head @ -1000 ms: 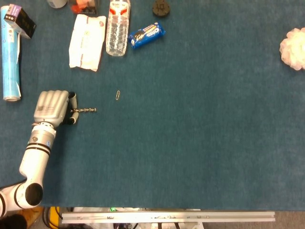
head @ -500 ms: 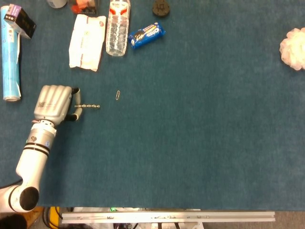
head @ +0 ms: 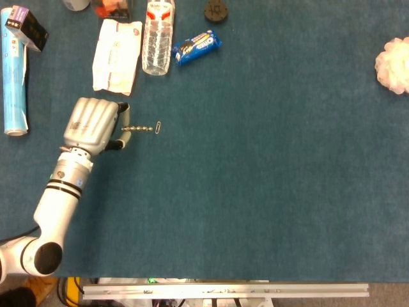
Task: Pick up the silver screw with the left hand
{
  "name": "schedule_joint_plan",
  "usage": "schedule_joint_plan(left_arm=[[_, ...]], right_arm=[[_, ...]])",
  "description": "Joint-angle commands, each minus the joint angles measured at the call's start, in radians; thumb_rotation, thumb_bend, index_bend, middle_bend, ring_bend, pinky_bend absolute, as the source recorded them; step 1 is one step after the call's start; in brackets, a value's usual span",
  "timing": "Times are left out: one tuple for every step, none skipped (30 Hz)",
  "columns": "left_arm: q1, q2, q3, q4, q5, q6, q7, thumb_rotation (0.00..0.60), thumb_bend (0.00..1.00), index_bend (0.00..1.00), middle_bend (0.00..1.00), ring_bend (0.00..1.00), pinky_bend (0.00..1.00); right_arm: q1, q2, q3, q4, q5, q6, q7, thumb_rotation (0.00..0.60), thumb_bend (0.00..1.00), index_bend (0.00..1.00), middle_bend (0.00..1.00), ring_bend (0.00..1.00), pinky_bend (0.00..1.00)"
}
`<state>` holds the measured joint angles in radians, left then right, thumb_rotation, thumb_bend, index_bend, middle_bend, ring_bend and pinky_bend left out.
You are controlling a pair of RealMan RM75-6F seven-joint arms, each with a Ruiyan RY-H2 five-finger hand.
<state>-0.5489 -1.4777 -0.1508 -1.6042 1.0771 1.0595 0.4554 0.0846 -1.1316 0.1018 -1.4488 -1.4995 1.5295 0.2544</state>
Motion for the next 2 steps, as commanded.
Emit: schedule_joint_plan(left_arm=[[-0.011,-0.017,-0.002,0.009,-0.016,-0.005,0.009,0.6,0.34,0.6,0.79,0.77,0.9],[-0.014,-0.022,-0.003,0.013,-0.021,-0.005,0.011,0.6,0.34,0.6,0.79,0.77,0.9]], right_arm=[[-0.002,0.001,0.0,0.001,0.0,0.002,0.002,0.6,0.33,0.49,0.44,0.41,0.46],[-0.002,0.001,0.0,0.001,0.0,0.002,0.003,0.6,0.33,0.49,0.44,0.41,0.46]])
